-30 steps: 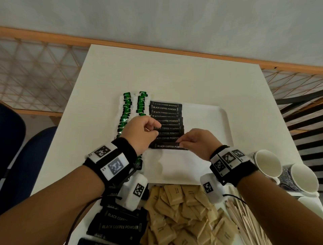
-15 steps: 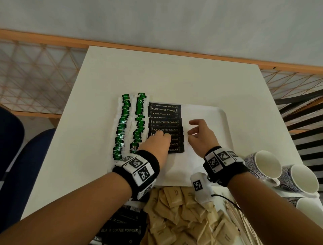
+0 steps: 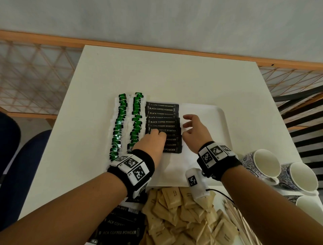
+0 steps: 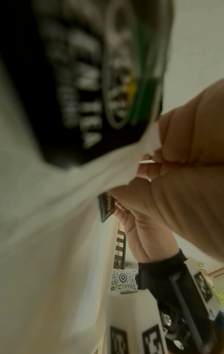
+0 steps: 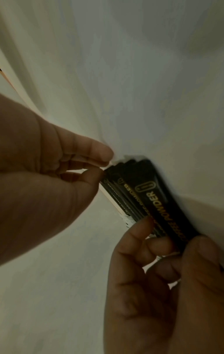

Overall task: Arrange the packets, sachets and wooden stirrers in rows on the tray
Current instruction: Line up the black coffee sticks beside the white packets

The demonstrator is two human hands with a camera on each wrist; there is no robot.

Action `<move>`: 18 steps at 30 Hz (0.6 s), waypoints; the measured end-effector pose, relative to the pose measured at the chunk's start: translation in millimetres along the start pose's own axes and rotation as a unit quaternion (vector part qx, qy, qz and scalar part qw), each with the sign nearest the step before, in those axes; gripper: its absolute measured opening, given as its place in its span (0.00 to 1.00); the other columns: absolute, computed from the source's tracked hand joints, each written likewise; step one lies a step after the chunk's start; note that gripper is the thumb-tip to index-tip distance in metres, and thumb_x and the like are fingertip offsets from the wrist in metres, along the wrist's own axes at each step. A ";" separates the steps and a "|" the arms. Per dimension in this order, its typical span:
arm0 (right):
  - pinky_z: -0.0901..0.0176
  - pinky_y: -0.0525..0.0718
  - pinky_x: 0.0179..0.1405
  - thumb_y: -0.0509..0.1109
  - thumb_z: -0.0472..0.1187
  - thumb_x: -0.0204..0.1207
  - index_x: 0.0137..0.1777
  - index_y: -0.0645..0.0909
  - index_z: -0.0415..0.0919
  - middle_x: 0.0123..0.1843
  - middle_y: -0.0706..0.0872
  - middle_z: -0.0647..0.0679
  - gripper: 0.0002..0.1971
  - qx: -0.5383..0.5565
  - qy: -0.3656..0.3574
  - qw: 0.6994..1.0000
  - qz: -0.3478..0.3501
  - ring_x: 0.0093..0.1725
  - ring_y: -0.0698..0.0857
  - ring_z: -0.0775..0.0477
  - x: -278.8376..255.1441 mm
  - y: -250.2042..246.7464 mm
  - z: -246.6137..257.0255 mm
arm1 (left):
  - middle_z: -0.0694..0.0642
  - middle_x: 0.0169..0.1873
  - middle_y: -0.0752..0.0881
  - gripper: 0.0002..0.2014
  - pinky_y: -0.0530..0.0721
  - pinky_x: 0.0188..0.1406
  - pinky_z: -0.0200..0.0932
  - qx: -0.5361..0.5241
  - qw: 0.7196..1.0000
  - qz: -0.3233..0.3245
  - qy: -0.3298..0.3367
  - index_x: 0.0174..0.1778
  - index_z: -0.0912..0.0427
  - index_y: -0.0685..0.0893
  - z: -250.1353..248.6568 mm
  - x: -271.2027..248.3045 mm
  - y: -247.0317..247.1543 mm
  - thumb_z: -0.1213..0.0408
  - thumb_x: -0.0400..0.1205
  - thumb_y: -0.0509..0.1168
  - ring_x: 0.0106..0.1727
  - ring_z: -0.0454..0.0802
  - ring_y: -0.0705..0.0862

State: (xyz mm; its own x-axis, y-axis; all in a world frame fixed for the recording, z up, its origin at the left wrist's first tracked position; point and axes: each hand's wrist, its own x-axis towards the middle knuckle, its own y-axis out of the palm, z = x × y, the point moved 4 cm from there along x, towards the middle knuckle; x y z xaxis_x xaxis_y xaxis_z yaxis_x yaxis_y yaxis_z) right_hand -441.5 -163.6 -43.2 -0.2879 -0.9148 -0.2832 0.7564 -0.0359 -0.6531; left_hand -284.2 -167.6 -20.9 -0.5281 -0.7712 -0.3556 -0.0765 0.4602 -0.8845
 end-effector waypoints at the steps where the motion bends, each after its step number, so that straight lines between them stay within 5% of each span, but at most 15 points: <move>1: 0.55 0.83 0.47 0.62 0.32 0.76 0.72 0.67 0.47 0.57 0.80 0.49 0.25 -0.002 -0.001 1.000 0.006 0.48 0.83 0.48 2.0 1.3 0.9 | 0.60 0.62 0.72 0.16 0.82 0.55 0.52 -0.001 1.000 -0.001 -0.001 0.68 0.60 0.70 0.3 0.4 -0.2 0.71 0.84 0.56 0.57 0.58 0.79; 9: 0.54 0.83 0.53 0.63 0.32 0.75 0.75 0.64 0.48 0.61 0.76 0.50 0.29 -0.001 0.013 1.000 0.006 0.54 0.81 0.47 20.4 3.3 7.7 | 0.60 0.62 0.72 0.16 0.81 0.56 0.53 -0.014 1.000 0.003 -0.006 0.68 0.60 0.71 3.1 2.8 0.8 0.72 0.83 0.55 0.57 0.59 0.78; 18: 0.66 0.76 0.40 0.65 0.34 0.76 0.73 0.68 0.48 0.61 0.78 0.50 0.26 0.008 0.022 0.999 -0.024 0.49 0.82 0.51 10.9 -8.5 -7.3 | 0.59 0.61 0.72 0.19 0.82 0.57 0.54 -0.044 0.999 0.003 0.001 0.67 0.59 0.73 9.4 4.6 4.0 0.73 0.80 0.62 0.55 0.58 0.80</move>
State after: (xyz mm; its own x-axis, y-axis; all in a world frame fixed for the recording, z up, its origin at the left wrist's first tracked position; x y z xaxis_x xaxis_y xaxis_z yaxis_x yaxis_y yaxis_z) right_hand -455.3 -170.4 -45.9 -0.3499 -0.8934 -0.2819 0.7501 -0.0869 -0.6556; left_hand -279.0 -173.4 -28.9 -0.5310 -0.7674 -0.3592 -0.1472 0.5011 -0.8528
